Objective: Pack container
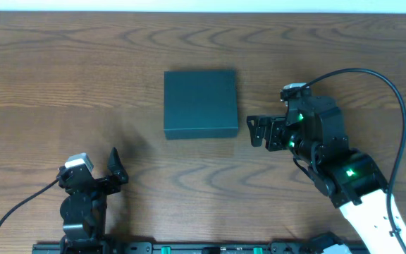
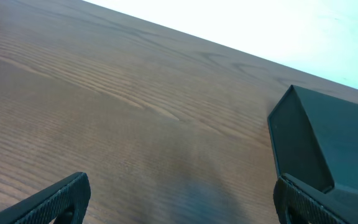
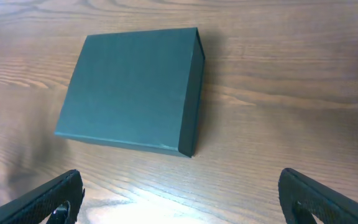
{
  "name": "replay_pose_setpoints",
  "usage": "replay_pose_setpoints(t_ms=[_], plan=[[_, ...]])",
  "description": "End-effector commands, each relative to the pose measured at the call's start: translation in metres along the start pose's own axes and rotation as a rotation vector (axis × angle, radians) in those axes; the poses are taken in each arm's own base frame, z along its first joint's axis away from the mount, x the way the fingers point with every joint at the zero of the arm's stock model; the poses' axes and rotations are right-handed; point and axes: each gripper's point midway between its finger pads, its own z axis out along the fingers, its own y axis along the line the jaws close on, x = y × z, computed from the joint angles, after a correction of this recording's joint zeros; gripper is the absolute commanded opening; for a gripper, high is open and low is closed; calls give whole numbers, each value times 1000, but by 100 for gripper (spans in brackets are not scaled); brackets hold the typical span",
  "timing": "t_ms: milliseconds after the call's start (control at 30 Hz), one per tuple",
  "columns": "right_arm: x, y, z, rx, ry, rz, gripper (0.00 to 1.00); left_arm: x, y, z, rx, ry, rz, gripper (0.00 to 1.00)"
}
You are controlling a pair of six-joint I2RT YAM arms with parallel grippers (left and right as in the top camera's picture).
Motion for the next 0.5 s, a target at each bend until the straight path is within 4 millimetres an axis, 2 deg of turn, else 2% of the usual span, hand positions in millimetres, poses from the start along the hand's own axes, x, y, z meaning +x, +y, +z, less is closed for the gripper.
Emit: replay_pose_setpoints(t_ms=[0,167,267,367,467], plan=[[-1,-3,-1,9,-5,-9,99,8,7,3,-27,9,3,95],[-1,-3,-1,9,-5,-9,99,8,7,3,-27,9,3,95],[-2,-22,-2,117,-20,-31,99,8,7,3,-27,9,3,95],[1,-50,-18,274,-30,-106,99,8,7,3,-27,9,3,95],[-1,-56,-41,289,-122,-96,99,8,7,3,-27,9,3,95]])
